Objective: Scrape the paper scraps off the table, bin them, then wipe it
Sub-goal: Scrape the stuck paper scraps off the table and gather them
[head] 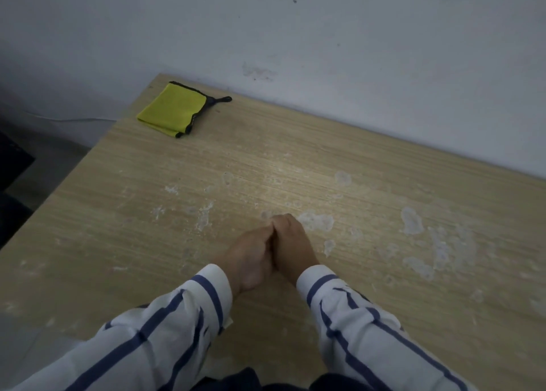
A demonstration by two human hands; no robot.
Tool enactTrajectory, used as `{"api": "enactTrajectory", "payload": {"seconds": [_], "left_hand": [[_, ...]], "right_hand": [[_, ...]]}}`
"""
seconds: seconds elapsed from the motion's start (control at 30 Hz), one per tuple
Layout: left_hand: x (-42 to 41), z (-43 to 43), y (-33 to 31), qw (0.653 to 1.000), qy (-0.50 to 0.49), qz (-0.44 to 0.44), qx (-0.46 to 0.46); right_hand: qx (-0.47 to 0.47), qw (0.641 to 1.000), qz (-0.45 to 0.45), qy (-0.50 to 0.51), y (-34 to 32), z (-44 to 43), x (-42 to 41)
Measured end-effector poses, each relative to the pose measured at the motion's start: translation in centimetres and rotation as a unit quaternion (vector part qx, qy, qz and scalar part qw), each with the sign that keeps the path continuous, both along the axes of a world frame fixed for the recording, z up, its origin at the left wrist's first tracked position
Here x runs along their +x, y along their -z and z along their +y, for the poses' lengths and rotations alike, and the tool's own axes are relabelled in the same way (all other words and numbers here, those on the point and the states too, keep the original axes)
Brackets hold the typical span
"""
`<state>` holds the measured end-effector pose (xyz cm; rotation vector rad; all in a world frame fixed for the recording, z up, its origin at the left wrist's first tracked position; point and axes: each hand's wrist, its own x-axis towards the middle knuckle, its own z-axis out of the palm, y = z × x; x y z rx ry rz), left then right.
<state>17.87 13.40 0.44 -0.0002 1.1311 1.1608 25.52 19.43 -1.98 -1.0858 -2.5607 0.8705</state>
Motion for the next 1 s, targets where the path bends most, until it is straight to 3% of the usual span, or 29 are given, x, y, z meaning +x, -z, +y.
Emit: {"api": "enactTrajectory", "payload": {"seconds": [0.1,0.17,0.27,0.4,0.57,0.63,0.7,0.77,0.83,0.93,1.0], "left_hand": [[0.3,-0.3,0.5,0.973,0.089,0.213,0.006],[0.0,-0.6,1.1,0.921,0.118,0.370,0.032],[-0.7,-1.1,1.7,0.854,0.078,0.513,0.036],[-0.5,-1.6,2.3,0.767,0.129,0.624,0.082],[-0.4,-1.8,3.5,0.698,0.216,0.680,0.068],[-0.3,-2.1,3.8,0.650,0.272,0.706,0.066],[-0.4,-2.4,4.0,0.627,0.296,0.717,0.071],[-0.4,-2.5,4.2,0.627,0.297,0.715,0.080],[-0.3,-2.3,4.1,0.653,0.290,0.693,0.096],[0.7,-1.7,2.8,0.718,0.245,0.636,0.141],[1.7,-1.3,1.2,0.781,0.212,0.568,0.146]], "right_hand": [[-0.039,0.997,-0.044,0.049,-0.1,1.3,1.1],[-0.070,0.990,-0.033,0.116,0.1,1.6,2.1],[-0.086,0.978,0.000,0.188,0.0,1.2,3.6],[-0.069,0.986,-0.020,0.154,-0.2,-0.2,4.5],[0.000,0.991,-0.135,-0.009,1.0,-2.5,4.5],[0.036,0.983,-0.178,-0.038,0.7,-2.7,4.7],[0.044,0.978,-0.198,-0.045,0.3,-2.7,4.8],[0.035,0.982,-0.185,-0.023,0.3,-2.7,4.4],[-0.002,0.990,-0.134,0.050,0.3,-2.5,3.9],[-0.090,0.980,-0.014,0.177,-0.6,-2.3,3.5],[-0.125,0.964,0.056,0.229,-1.1,-2.4,3.7]]}}
